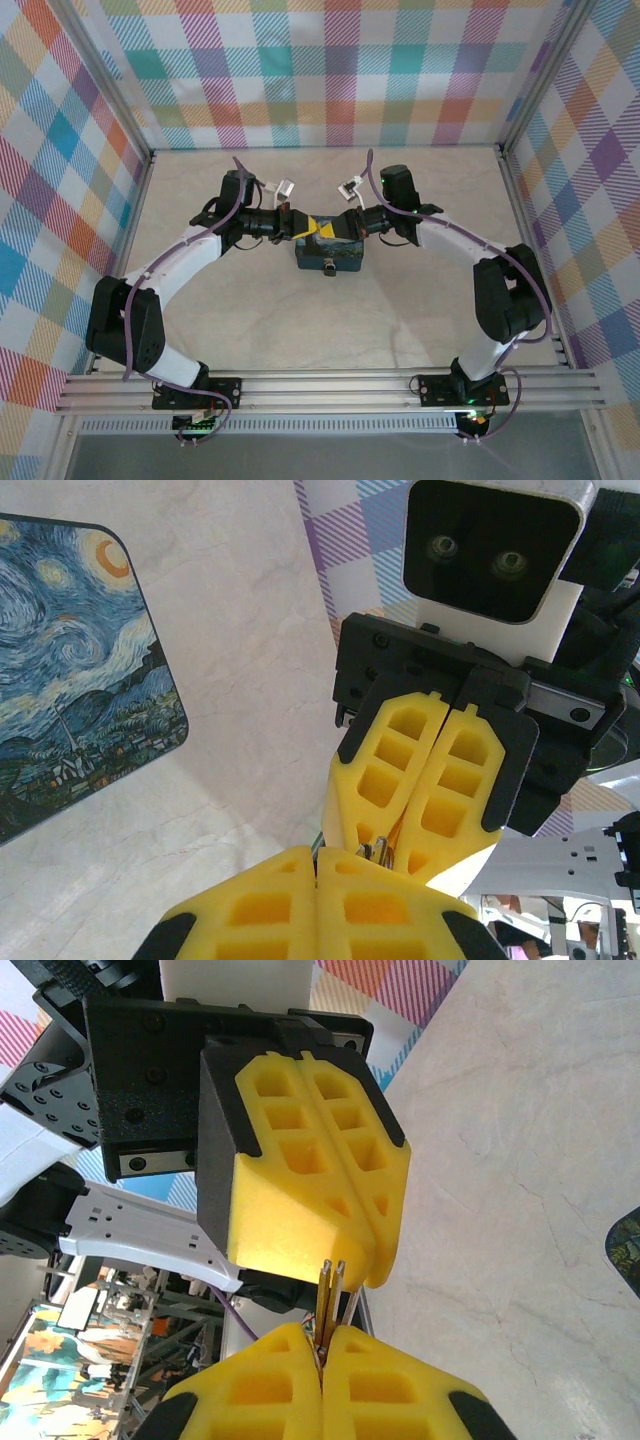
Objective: Unlock a padlock with a key
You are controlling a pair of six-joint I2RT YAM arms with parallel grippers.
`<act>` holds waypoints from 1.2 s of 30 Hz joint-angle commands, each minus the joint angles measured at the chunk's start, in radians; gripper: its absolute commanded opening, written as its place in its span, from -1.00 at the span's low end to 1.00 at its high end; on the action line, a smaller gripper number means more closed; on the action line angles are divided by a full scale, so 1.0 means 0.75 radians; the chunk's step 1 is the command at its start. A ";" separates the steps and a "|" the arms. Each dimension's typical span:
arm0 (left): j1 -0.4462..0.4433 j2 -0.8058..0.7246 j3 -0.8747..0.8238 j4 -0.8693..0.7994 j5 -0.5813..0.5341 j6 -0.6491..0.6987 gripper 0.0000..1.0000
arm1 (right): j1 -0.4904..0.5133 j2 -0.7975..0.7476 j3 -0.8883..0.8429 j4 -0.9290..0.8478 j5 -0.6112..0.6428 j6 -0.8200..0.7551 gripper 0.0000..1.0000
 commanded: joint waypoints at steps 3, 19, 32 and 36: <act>-0.012 -0.049 -0.018 -0.012 0.011 0.016 -1.00 | -0.008 0.030 0.027 -0.028 0.039 -0.039 -0.86; 0.004 -0.093 0.069 -0.220 -0.247 0.122 -1.00 | -0.100 -0.080 -0.056 -0.113 0.276 -0.081 -0.03; 0.029 -0.054 0.032 -0.010 -0.218 -0.028 -1.00 | -0.014 -0.045 -0.172 0.334 0.234 0.259 -0.05; 0.029 -0.042 0.043 0.006 -0.215 -0.036 -1.00 | 0.016 -0.047 -0.174 0.358 0.268 0.270 -0.06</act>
